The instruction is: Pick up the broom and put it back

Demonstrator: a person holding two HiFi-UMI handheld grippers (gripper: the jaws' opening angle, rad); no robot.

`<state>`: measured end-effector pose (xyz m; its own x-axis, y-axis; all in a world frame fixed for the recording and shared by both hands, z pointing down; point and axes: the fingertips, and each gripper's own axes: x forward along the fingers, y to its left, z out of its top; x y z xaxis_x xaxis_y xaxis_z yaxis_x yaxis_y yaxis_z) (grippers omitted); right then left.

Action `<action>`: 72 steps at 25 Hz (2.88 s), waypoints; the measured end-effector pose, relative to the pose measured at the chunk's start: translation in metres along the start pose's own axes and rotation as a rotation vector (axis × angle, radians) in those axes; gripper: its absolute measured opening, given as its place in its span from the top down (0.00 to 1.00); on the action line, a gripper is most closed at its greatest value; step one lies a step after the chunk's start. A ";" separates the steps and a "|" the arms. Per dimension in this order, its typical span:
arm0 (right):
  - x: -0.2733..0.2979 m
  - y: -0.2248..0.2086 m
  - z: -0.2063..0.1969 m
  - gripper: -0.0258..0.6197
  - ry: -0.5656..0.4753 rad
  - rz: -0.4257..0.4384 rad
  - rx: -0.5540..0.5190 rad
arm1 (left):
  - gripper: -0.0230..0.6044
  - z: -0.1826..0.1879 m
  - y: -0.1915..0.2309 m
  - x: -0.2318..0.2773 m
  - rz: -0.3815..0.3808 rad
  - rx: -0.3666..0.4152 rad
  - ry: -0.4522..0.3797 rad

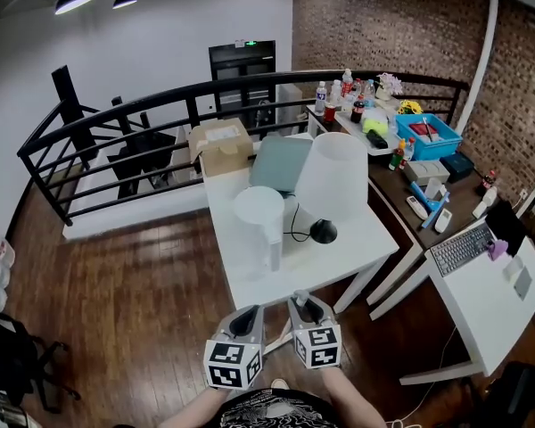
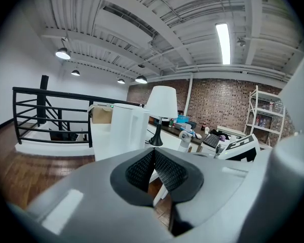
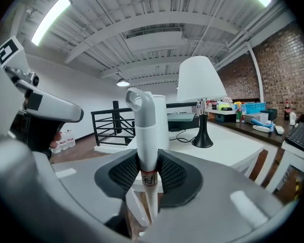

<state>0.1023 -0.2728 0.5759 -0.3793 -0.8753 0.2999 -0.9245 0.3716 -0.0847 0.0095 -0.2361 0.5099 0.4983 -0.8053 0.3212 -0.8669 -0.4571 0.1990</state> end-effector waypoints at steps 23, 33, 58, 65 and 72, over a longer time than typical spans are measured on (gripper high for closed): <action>-0.093 0.013 0.140 0.80 -0.255 -0.016 -0.098 | 0.96 0.032 -0.030 -0.001 -0.068 0.004 -0.091; -0.092 0.011 0.141 0.80 -0.262 -0.023 -0.097 | 0.96 0.029 -0.029 0.002 -0.071 -0.002 -0.083; -0.034 0.011 0.067 0.81 -0.127 0.008 -0.086 | 0.96 0.029 -0.005 -0.005 -0.014 0.013 -0.070; -0.013 0.007 0.036 0.81 -0.063 0.008 -0.073 | 0.96 0.027 0.002 -0.005 0.011 0.008 -0.067; 0.007 0.003 0.003 0.81 0.008 0.014 -0.066 | 0.96 0.025 0.005 -0.003 0.025 0.008 -0.062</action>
<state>0.0971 -0.2789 0.5753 -0.3918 -0.8674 0.3069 -0.9144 0.4039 -0.0259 0.0035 -0.2458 0.4869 0.4748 -0.8382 0.2681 -0.8793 -0.4393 0.1840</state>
